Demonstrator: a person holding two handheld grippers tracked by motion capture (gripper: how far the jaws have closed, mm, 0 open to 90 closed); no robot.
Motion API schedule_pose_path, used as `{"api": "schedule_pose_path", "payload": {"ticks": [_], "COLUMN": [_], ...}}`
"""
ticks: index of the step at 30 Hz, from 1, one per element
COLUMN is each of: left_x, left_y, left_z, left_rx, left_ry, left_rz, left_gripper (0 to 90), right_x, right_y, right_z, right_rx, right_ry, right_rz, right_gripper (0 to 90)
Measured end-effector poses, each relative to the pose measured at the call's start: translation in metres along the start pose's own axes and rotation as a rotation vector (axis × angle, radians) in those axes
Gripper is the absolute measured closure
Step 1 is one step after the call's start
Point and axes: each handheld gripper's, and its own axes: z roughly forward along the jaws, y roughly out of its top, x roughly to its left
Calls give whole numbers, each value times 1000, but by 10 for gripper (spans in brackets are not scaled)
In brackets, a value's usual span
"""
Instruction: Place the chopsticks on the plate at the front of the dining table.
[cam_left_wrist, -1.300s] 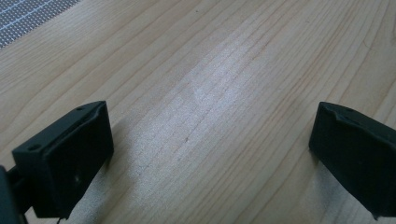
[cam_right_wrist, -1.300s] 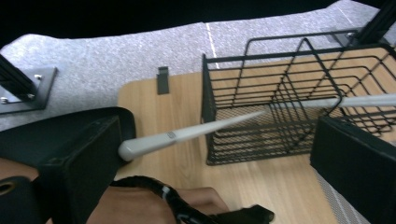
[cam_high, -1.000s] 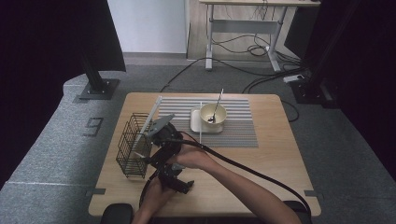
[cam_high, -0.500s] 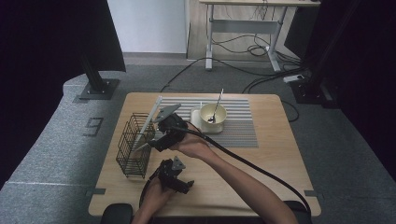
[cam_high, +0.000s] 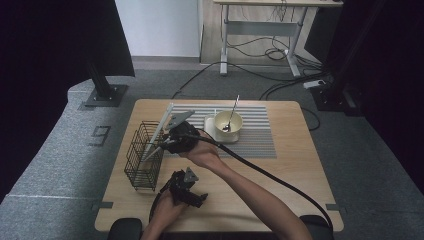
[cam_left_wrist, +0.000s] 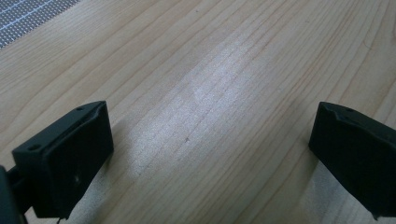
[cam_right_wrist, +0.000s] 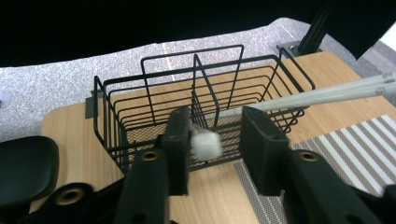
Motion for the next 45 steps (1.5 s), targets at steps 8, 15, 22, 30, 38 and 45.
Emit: {"api": "schedule_pose_path", "payload": {"ticks": [8, 15, 22, 30, 38, 45], "left_x": [0, 0, 0, 0, 0, 0], "left_y": [0, 0, 0, 0, 0, 0], "left_z": [0, 0, 0, 0, 0, 0], "left_rx": [0, -1, -1, -1, -2, -2], "left_ry": [0, 0, 0, 0, 1, 1], "left_rz": [0, -1, -1, 0, -3, -2], "left_gripper": [0, 0, 0, 0, 0, 0], "right_x": [0, 5, 7, 9, 13, 13], "right_y": [0, 3, 9, 16, 23, 28], "right_z": [1, -3, -17, -34, -56, -72], "right_rx": [-15, -52, -68, -80, -98, -109], "right_ry": [0, 38, 69, 75, 68, 62], "right_rz": [-7, 1, -4, -27, -50, -57], "right_gripper": [794, 828, 829, 830, 830, 830]}}
